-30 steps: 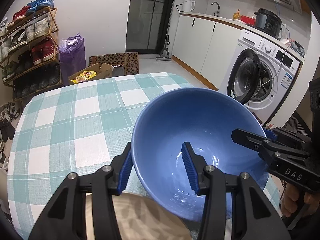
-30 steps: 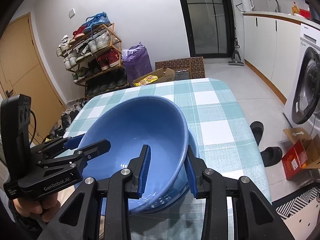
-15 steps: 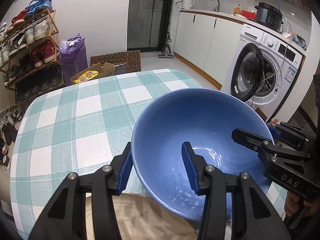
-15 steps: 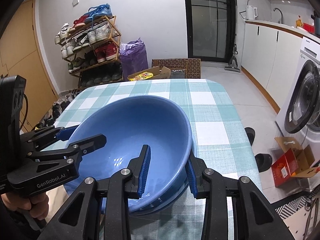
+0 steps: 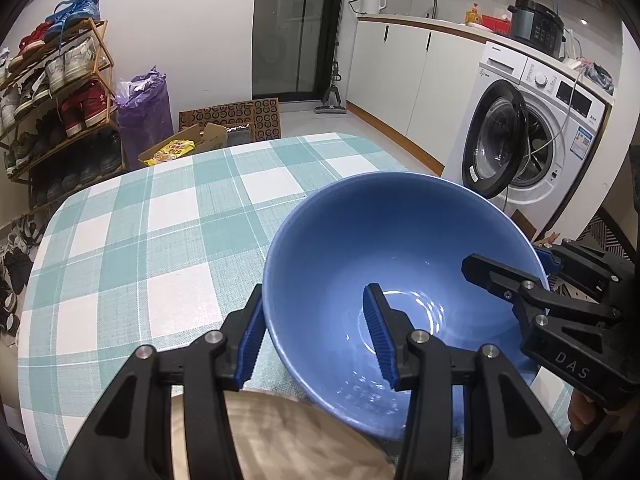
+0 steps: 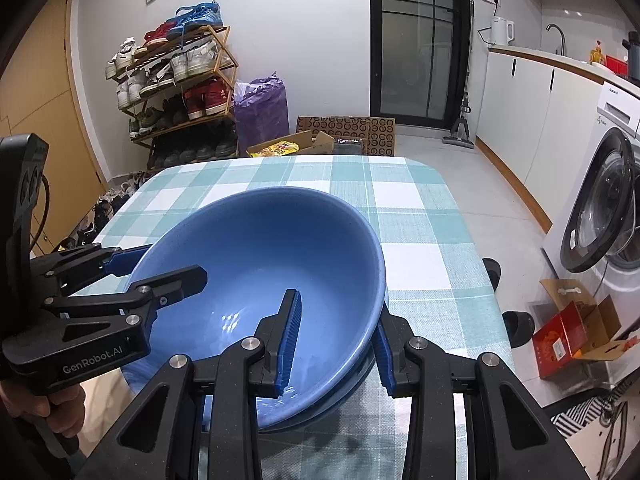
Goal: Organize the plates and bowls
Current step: 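Lower the large blue bowl into the nested blue bowls with both grippers, then open both grippers and regrasp the rim of the nested blue bowls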
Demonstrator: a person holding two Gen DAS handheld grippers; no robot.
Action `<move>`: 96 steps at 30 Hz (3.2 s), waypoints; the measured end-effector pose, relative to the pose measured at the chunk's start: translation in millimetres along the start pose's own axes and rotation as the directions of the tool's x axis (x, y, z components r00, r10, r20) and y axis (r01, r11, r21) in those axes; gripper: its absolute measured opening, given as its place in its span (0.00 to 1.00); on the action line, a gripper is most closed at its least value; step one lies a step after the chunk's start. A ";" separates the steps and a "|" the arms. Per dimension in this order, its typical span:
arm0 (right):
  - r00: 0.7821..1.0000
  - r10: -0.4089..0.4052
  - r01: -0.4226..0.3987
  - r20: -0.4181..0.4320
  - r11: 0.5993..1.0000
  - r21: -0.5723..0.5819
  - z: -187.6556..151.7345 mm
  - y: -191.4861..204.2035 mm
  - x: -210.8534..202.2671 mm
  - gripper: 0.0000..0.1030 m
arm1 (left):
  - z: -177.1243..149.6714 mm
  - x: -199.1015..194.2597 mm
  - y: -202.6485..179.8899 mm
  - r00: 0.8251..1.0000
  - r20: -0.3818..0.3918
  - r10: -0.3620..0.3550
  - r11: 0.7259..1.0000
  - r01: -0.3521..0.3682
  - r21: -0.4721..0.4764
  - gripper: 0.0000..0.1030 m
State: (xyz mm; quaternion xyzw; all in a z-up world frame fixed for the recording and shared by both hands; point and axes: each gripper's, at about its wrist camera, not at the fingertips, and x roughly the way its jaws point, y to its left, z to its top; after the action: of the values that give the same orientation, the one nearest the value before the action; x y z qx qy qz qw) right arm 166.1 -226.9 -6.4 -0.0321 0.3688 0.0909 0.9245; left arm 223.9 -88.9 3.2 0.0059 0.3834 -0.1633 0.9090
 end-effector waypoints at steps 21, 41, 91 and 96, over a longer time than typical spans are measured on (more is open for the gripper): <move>0.997 -0.059 0.063 0.058 0.996 -0.068 -12.7 13.5 1.0 0.36 | -3.7 5.9 -4.7 0.999 -0.013 0.042 0.998 -0.041 0.055 0.48; 0.998 -0.002 0.007 0.068 0.996 -0.086 -14.6 6.7 -5.3 0.62 | -7.8 11.3 17.7 0.998 -0.060 0.015 1.000 -0.016 -0.022 0.63; 0.965 0.261 -0.250 -0.002 0.926 0.283 -37.0 -49.1 30.0 0.86 | -9.5 23.4 27.0 0.987 -0.131 -0.093 0.985 0.072 -0.157 1.00; 0.963 0.270 -0.258 -0.002 0.922 0.289 -37.0 -48.3 31.9 0.86 | -8.3 22.8 25.4 0.987 -0.128 -0.093 0.986 0.074 -0.150 0.99</move>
State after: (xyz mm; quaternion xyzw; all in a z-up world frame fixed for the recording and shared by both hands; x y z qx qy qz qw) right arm 173.1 -274.4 -55.5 0.1499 0.3984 0.1597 0.8907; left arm 240.7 -70.3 -21.6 -0.0653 0.4545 -0.1723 0.8715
